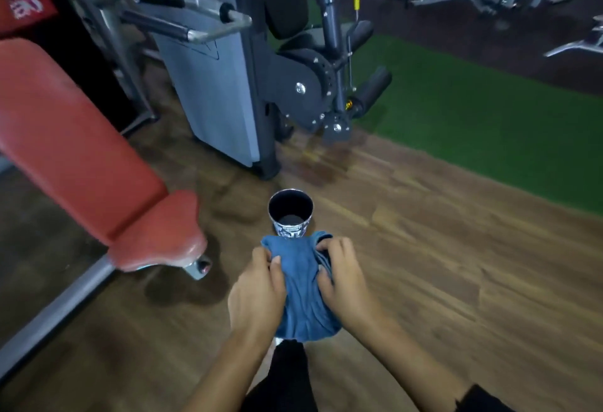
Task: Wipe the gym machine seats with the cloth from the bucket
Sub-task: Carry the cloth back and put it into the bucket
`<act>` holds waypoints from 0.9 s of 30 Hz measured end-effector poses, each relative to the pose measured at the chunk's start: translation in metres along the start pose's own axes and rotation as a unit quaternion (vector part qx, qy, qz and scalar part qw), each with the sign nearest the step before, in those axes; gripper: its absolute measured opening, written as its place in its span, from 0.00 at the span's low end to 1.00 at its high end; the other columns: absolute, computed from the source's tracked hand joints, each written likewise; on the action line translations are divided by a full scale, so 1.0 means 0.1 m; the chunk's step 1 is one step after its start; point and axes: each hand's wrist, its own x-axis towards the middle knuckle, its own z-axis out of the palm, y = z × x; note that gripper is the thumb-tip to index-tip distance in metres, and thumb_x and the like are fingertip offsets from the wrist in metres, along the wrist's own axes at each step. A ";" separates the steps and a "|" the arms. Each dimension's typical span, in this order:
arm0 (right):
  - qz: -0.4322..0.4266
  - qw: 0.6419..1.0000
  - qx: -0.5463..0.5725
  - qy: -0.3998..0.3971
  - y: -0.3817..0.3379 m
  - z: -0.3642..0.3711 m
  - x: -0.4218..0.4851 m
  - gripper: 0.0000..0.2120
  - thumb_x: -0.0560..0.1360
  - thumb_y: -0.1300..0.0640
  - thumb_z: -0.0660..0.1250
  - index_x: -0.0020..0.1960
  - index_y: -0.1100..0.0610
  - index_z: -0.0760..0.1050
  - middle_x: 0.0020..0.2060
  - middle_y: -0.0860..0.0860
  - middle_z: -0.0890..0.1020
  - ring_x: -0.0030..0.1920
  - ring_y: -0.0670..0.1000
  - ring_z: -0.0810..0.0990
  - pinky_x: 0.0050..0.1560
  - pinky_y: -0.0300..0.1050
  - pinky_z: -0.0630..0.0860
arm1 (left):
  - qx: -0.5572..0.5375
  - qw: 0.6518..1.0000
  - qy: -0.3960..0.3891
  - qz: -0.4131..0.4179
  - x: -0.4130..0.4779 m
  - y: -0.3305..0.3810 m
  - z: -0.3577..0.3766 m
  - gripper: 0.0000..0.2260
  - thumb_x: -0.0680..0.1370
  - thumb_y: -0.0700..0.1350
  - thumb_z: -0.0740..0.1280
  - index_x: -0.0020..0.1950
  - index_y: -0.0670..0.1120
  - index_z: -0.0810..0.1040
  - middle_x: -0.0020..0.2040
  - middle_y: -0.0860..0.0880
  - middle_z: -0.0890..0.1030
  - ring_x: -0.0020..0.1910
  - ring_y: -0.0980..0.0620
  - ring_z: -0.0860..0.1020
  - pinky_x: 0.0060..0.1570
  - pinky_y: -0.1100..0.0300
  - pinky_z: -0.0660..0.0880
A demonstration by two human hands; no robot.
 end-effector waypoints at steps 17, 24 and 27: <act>-0.062 0.991 -0.013 -0.115 0.63 0.10 3.40 0.15 0.72 0.57 0.56 0.58 0.54 0.69 0.54 0.45 0.68 0.53 0.46 0.71 0.54 0.42 0.71 | -0.039 0.990 0.054 -0.126 3.01 0.51 0.54 0.06 0.80 0.49 0.58 0.46 0.49 0.65 0.35 0.52 0.72 0.41 0.40 0.78 0.35 0.55 0.64; -0.156 0.961 0.012 -0.229 0.90 -0.07 4.57 0.15 0.72 0.65 0.60 0.58 0.58 0.69 0.52 0.46 0.65 0.50 0.37 0.67 0.53 0.27 0.64 | -0.064 0.955 0.174 -0.231 3.69 0.91 0.95 0.05 0.79 0.46 0.61 0.46 0.47 0.67 0.35 0.46 0.77 0.38 0.37 0.78 0.34 0.51 0.69; -0.188 0.944 0.022 -0.271 0.99 -0.15 4.97 0.15 0.71 0.66 0.61 0.57 0.59 0.70 0.52 0.48 0.66 0.52 0.34 0.66 0.52 0.23 0.61 | -0.077 0.937 0.215 -0.266 3.90 1.11 1.09 0.05 0.79 0.45 0.61 0.45 0.47 0.67 0.34 0.46 0.77 0.37 0.36 0.78 0.32 0.52 0.68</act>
